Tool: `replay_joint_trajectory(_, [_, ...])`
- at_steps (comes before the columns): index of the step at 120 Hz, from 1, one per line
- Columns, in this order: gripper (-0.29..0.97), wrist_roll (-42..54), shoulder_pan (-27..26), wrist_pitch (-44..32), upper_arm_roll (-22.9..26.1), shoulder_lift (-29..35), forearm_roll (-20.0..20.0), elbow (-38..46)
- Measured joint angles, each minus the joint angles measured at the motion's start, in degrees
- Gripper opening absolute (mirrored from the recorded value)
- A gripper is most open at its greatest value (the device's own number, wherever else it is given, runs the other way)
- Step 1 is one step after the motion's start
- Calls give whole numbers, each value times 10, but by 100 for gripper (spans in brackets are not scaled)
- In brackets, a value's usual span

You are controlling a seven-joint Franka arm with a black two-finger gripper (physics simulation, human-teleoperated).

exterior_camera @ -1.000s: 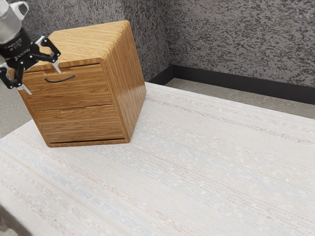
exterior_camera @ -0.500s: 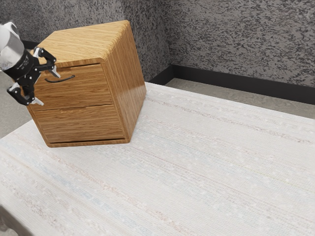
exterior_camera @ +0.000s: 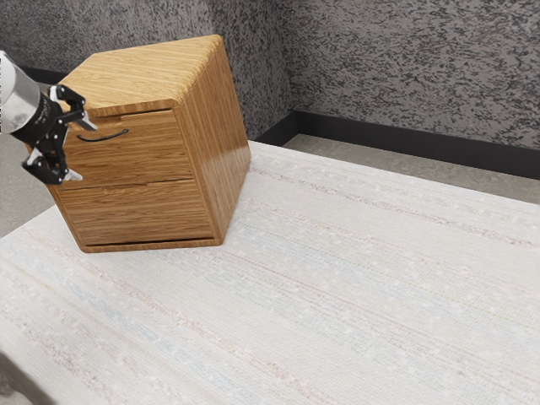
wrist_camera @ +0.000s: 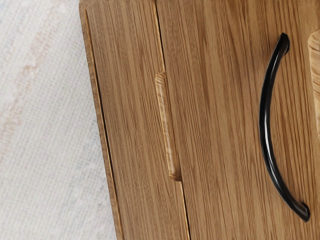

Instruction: Pull the drawer handle with one arm to open the drawer

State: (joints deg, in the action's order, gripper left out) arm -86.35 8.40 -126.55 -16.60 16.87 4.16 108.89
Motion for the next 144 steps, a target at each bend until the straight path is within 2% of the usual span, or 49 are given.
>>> replay_joint_trajectory(66, [68,-58,8,-53,-10,-42,-2,-1])
replay_joint_trajectory(144, [68,-81,10,-63,-23,-108,-5,-48])
